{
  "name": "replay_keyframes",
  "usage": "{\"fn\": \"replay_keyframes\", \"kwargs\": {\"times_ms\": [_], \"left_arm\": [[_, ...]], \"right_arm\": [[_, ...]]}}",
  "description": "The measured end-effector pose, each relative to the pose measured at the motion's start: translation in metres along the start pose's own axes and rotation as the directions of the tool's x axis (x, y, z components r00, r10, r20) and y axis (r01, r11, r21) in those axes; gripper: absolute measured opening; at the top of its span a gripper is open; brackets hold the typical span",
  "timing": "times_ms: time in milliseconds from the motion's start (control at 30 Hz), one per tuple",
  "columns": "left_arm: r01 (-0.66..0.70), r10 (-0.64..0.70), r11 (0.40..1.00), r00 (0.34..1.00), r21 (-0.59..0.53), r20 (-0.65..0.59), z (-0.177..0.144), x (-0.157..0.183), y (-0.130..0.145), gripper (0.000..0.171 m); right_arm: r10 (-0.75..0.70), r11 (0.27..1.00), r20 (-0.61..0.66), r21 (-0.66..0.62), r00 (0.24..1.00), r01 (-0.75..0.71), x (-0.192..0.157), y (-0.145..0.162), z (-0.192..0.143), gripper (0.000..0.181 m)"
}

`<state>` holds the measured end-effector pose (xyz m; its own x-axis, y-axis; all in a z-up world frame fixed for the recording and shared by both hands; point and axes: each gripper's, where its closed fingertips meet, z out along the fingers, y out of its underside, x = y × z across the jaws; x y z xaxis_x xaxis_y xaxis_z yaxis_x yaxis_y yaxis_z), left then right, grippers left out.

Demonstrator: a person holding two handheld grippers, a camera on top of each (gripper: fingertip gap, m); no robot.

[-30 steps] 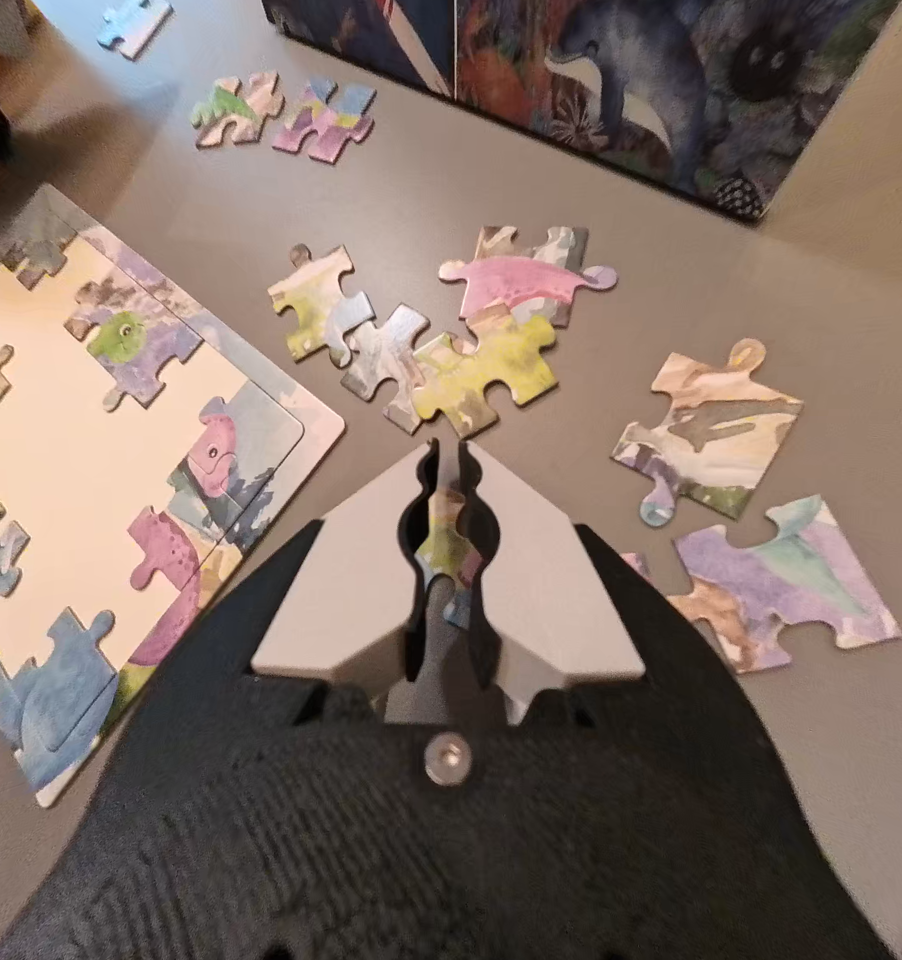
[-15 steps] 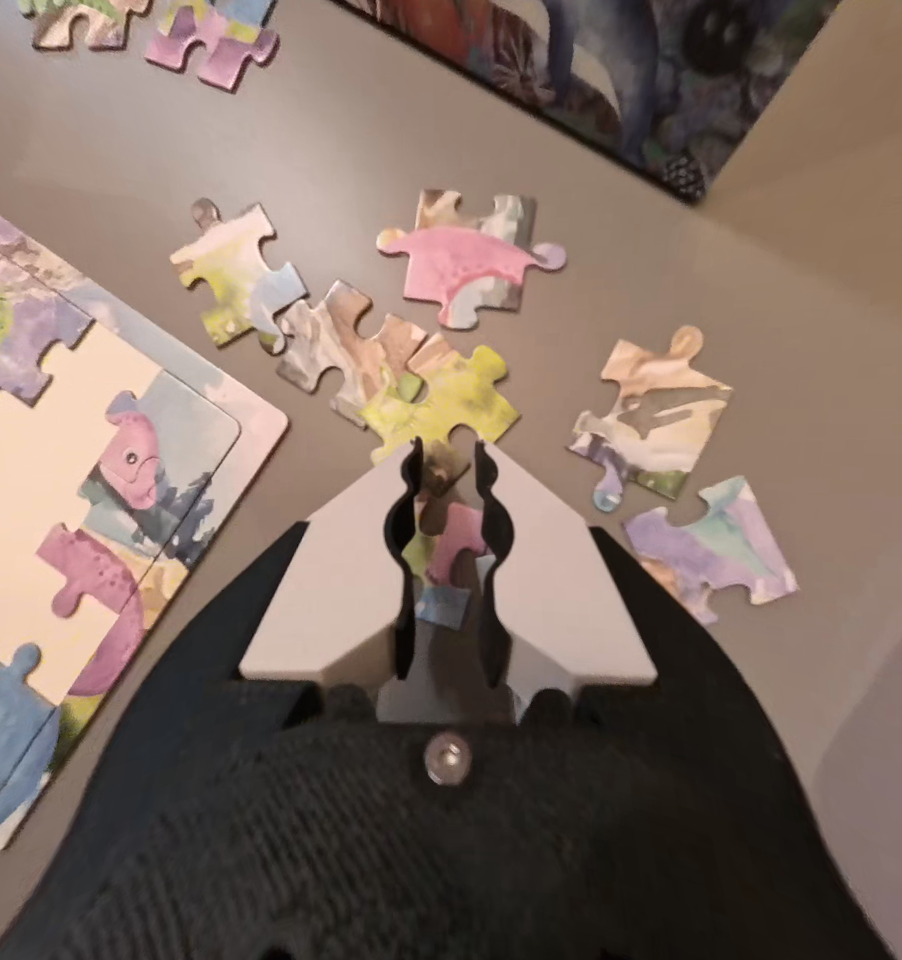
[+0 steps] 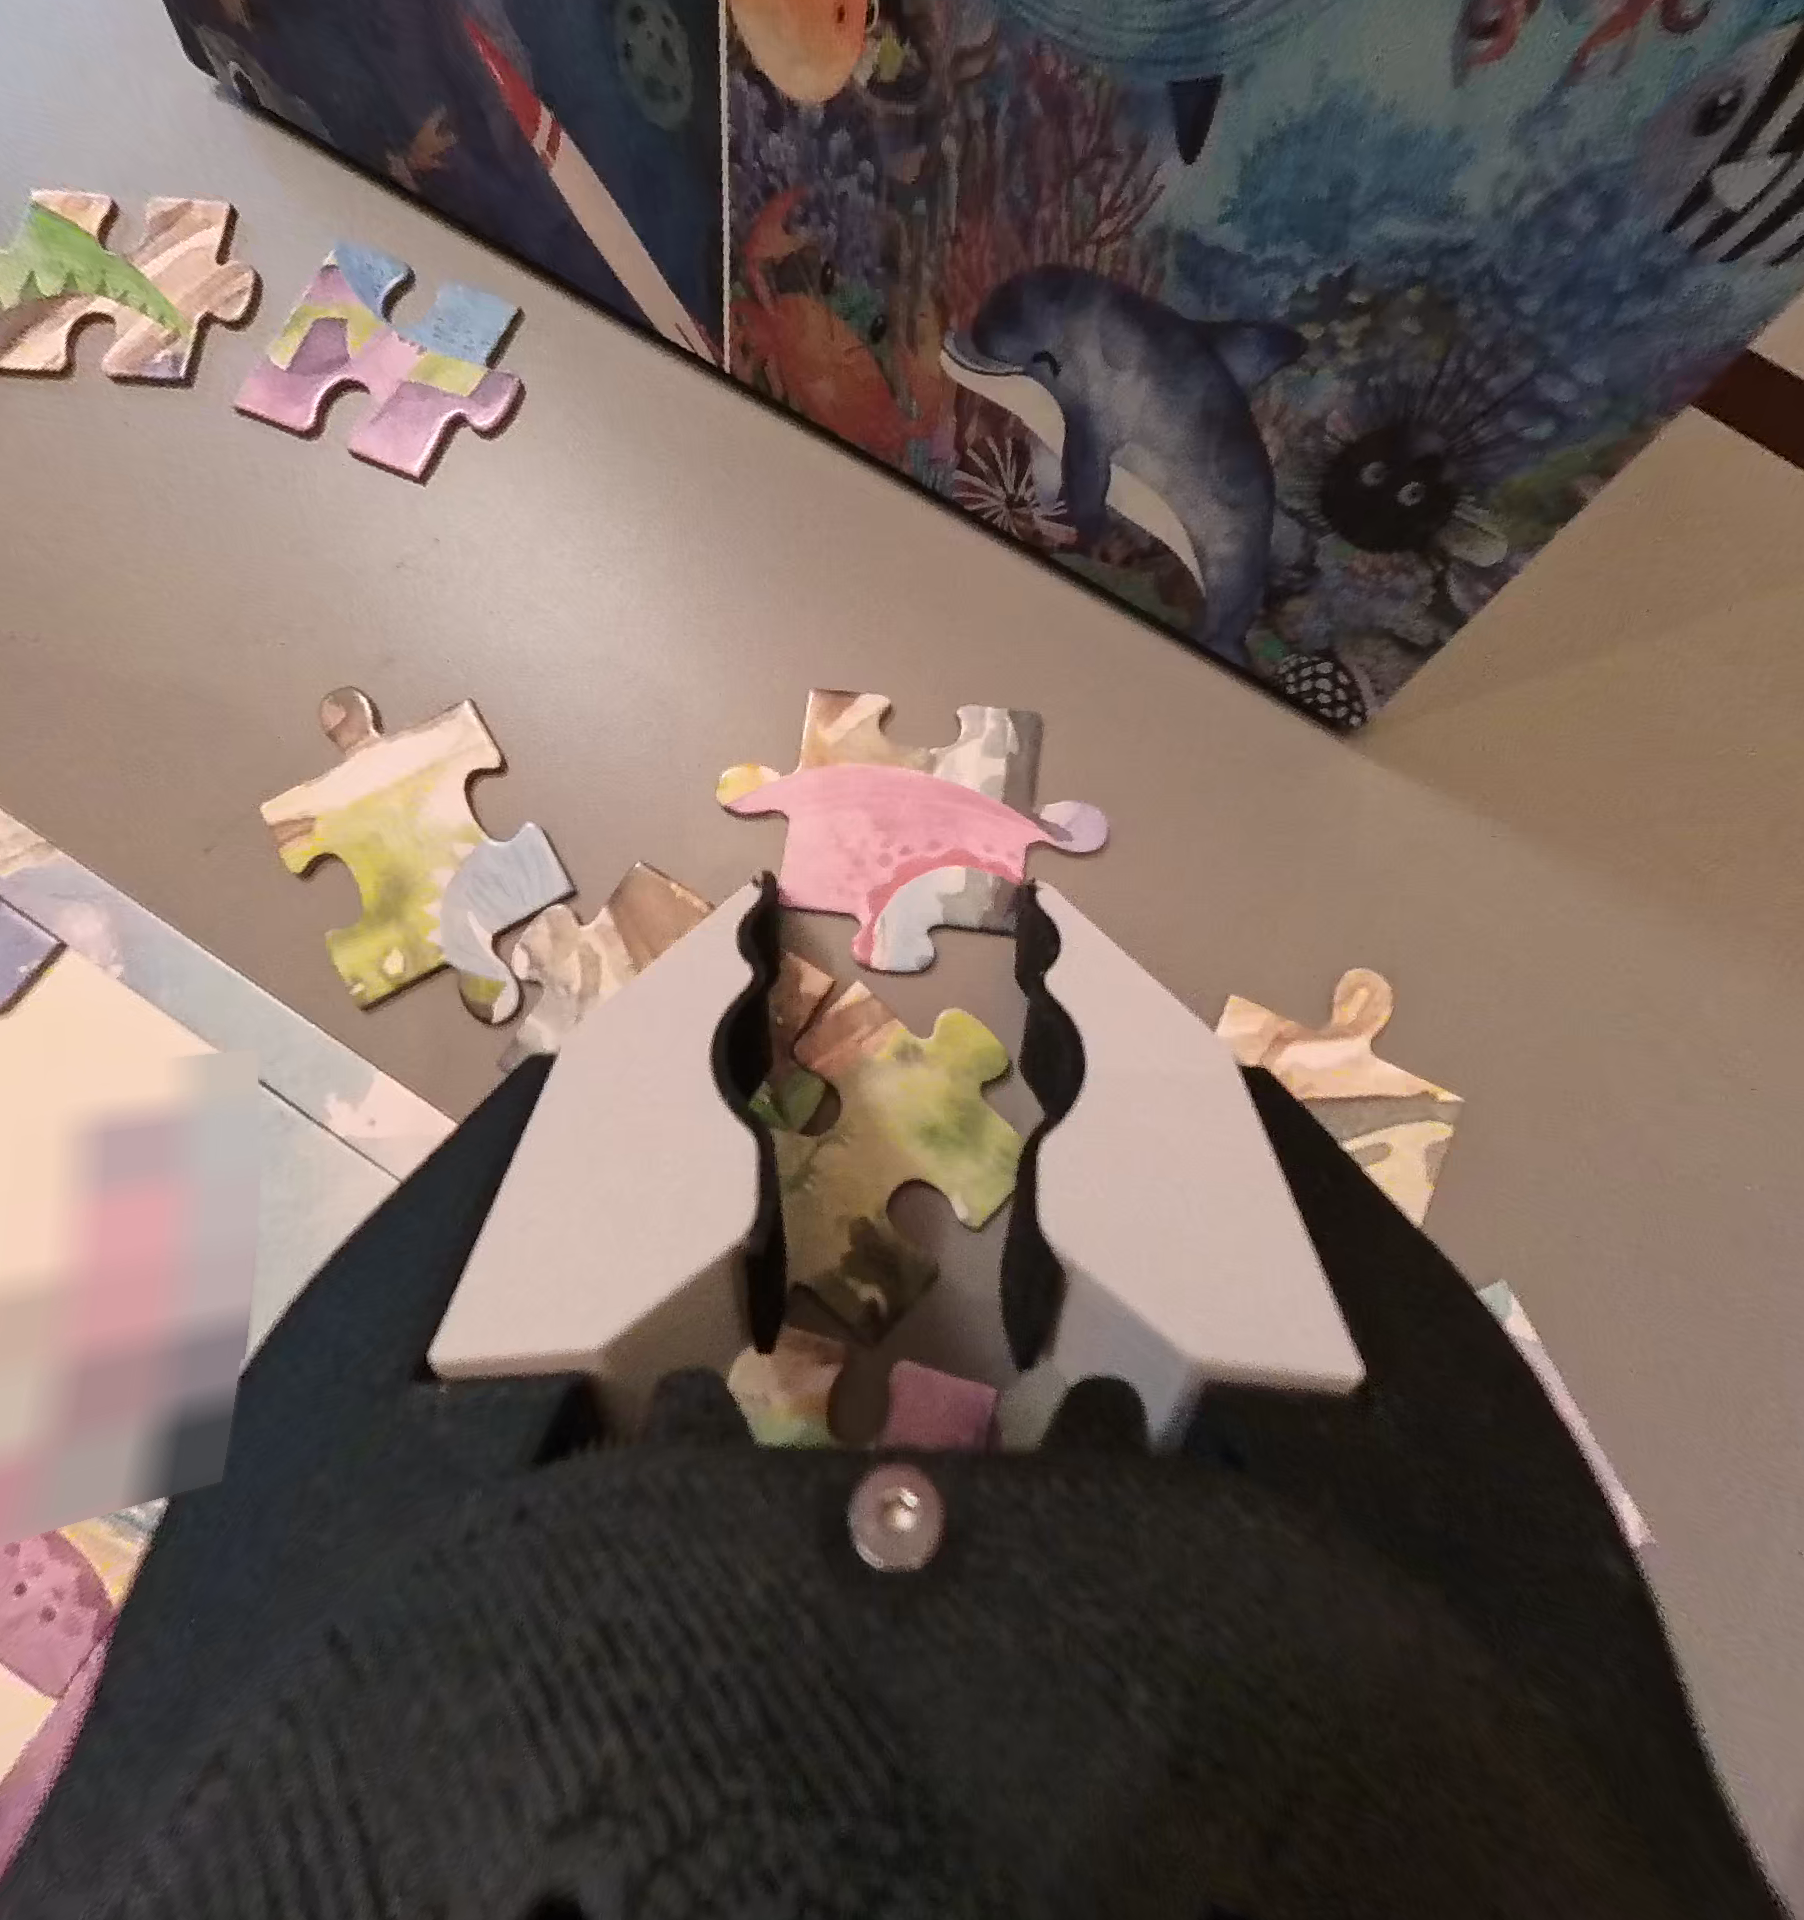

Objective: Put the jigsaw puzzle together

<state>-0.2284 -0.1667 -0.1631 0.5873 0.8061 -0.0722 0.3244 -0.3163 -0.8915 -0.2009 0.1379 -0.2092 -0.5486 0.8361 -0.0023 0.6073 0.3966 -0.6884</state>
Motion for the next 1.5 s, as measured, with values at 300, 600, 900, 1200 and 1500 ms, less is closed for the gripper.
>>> {"fn": "replay_keyframes", "kwargs": {"times_ms": [300, 600, 900, 1200, 1500], "left_arm": [[0.001, -0.001, 1.0, 1.0, 0.006, -0.001, -0.001, 0.0, -0.001, 0.004], [-0.013, 0.013, 1.0, 1.0, -0.002, 0.002, 0.0, 0.001, 0.0, 0.004], [-0.023, 0.023, 1.0, 1.0, -0.01, 0.003, 0.001, 0.002, 0.001, 0.005], [-0.032, 0.032, 0.999, 0.999, -0.011, 0.0, 0.001, 0.003, 0.001, 0.005], [-0.004, 0.005, 1.0, 1.0, 0.004, -0.016, 0.0, 0.002, 0.0, 0.007]], "right_arm": [[-0.019, 0.998, 0.034, 0.068, 0.999, 0.016, -0.004, -0.008, -0.013, 0.044], [0.062, 0.969, -0.116, 0.246, 0.991, -0.032, 0.058, -0.01, -0.09, 0.024], [0.221, 0.847, -0.066, 0.507, 0.973, -0.158, 0.103, -0.003, -0.17, 0.024], [0.13, 0.895, -0.115, 0.442, 0.985, -0.066, 0.094, 0.003, -0.139, 0.024], [0.209, 0.858, -0.131, 0.499, 0.969, -0.117, 0.115, 0.01, -0.143, 0.027]]}}
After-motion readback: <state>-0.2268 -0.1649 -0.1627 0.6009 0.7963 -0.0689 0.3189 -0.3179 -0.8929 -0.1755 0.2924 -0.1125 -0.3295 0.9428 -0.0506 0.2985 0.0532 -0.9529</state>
